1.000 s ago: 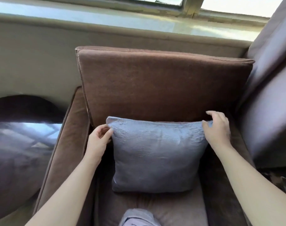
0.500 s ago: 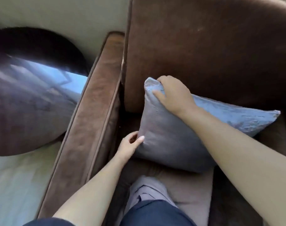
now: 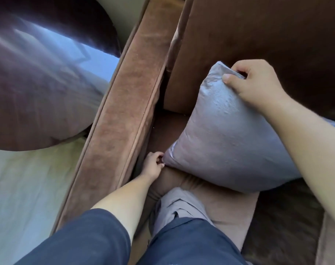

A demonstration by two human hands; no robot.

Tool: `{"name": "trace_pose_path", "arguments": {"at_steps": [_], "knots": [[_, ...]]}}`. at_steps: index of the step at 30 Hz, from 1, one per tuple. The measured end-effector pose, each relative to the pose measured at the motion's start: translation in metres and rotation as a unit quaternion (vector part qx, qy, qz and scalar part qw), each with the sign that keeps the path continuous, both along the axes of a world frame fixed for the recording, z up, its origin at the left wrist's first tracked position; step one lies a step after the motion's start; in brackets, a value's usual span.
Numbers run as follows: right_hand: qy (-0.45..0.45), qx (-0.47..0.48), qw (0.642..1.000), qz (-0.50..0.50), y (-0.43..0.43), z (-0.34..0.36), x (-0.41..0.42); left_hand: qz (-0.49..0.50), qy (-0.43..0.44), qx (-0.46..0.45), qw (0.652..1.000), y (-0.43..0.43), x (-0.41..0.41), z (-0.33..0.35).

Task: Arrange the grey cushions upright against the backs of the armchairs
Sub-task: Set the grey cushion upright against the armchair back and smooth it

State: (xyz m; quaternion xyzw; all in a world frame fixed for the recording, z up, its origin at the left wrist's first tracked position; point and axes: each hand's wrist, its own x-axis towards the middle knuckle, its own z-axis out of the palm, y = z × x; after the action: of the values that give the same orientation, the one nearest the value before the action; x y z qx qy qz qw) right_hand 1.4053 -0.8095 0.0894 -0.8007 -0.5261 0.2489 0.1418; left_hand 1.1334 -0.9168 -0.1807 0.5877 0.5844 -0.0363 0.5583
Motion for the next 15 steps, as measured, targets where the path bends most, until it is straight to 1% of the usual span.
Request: {"name": "trace_pose_path", "arguments": {"at_steps": [3, 7, 10, 15], "knots": [[0.008, 0.013, 1.0, -0.001, 0.0, -0.003, 0.003, -0.024, 0.013, 0.024, 0.999, 0.006, 0.003, -0.002], [0.0, 0.028, 1.0, 0.008, 0.002, -0.004, 0.004, -0.003, 0.032, 0.038, 0.999, 0.003, 0.004, -0.008], [0.009, 0.039, 0.999, 0.009, 0.001, -0.006, 0.005, -0.029, 0.047, 0.036, 0.998, -0.006, 0.0, -0.01], [0.027, 0.06, 0.998, -0.006, 0.0, -0.008, 0.007, -0.11, 0.115, 0.029, 0.987, -0.007, -0.001, -0.004]]}}
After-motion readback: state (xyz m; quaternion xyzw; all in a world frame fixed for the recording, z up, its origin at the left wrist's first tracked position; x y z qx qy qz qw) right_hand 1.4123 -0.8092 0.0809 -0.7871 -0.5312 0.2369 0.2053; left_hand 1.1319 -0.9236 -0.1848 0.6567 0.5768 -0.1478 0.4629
